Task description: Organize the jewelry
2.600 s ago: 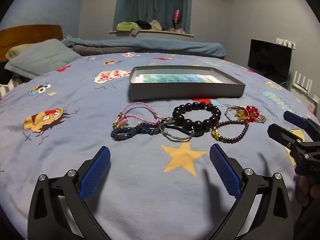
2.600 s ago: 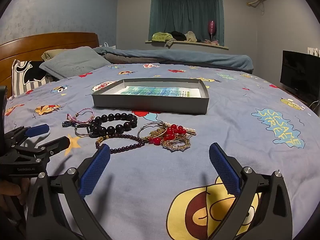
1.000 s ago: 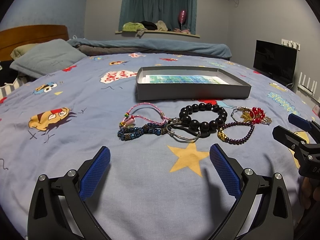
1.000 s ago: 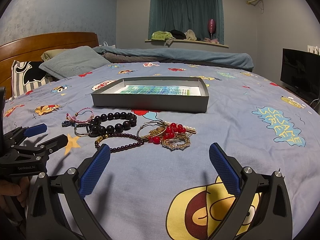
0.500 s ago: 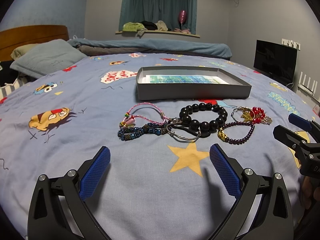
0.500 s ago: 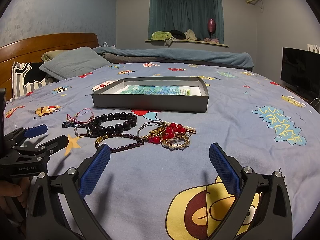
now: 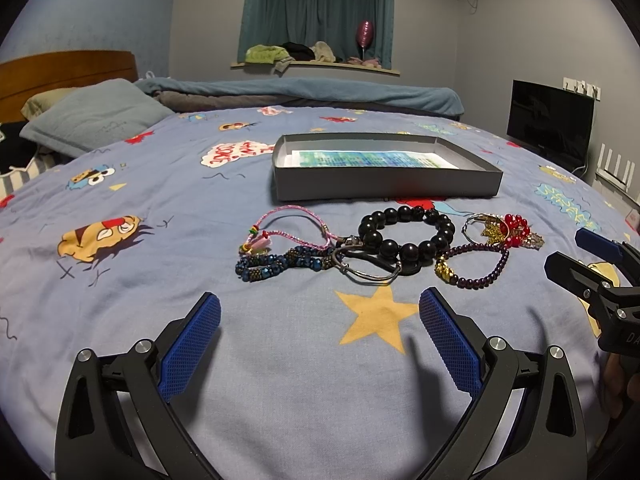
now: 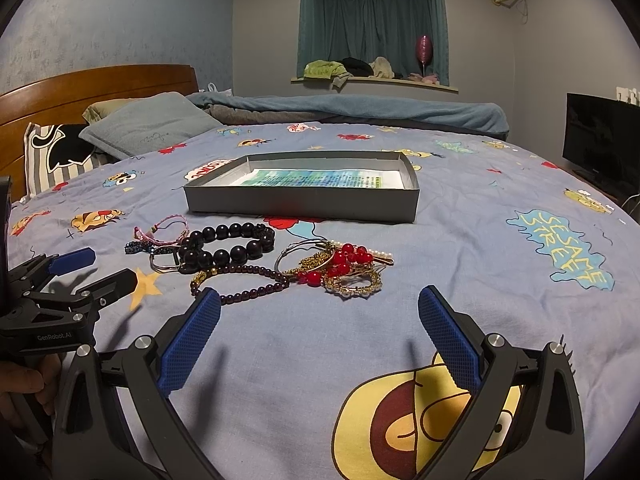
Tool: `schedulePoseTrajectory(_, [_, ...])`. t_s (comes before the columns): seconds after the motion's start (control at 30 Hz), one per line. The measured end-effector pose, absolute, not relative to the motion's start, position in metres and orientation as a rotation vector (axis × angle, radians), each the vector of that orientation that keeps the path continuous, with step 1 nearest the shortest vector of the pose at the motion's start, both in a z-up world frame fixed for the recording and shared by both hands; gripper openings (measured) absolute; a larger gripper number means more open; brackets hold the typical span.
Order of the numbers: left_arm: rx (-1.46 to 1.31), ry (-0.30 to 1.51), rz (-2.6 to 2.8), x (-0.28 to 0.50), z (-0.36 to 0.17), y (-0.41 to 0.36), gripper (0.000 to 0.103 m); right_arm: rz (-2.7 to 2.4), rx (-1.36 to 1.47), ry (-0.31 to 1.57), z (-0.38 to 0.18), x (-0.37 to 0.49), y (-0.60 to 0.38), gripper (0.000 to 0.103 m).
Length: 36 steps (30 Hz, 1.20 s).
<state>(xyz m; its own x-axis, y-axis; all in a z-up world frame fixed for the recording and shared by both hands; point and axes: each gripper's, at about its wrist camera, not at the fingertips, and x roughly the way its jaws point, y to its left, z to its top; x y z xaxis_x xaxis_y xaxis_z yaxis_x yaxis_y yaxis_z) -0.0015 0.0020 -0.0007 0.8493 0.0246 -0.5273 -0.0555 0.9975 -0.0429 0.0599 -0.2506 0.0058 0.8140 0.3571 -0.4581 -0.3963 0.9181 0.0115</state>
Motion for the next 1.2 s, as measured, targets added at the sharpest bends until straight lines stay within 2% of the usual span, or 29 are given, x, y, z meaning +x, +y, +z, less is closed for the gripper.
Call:
schedulePoseTrajectory(0.87, [-0.057, 0.552, 0.038, -0.001, 0.000, 0.002, 0.099, 0.398, -0.086, 0.472, 0.005, 0.062, -0.251, 0.098])
schedulePoseTrajectory(1.1, [-0.087, 0.580, 0.007, 0.007, 0.006, 0.010, 0.095, 0.429, -0.048, 0.539, 0.007, 0.074, -0.258, 0.098])
schedulePoseTrajectory(1.17, [-0.088, 0.598, -0.001, 0.012, 0.008, 0.012, 0.089, 0.437, -0.036, 0.563, 0.008, 0.079, -0.260, 0.096])
schedulePoseTrajectory(1.2, [-0.084, 0.609, -0.010, 0.016, 0.009, 0.011, 0.083, 0.439, -0.035, 0.569, 0.008, 0.081, -0.260, 0.093])
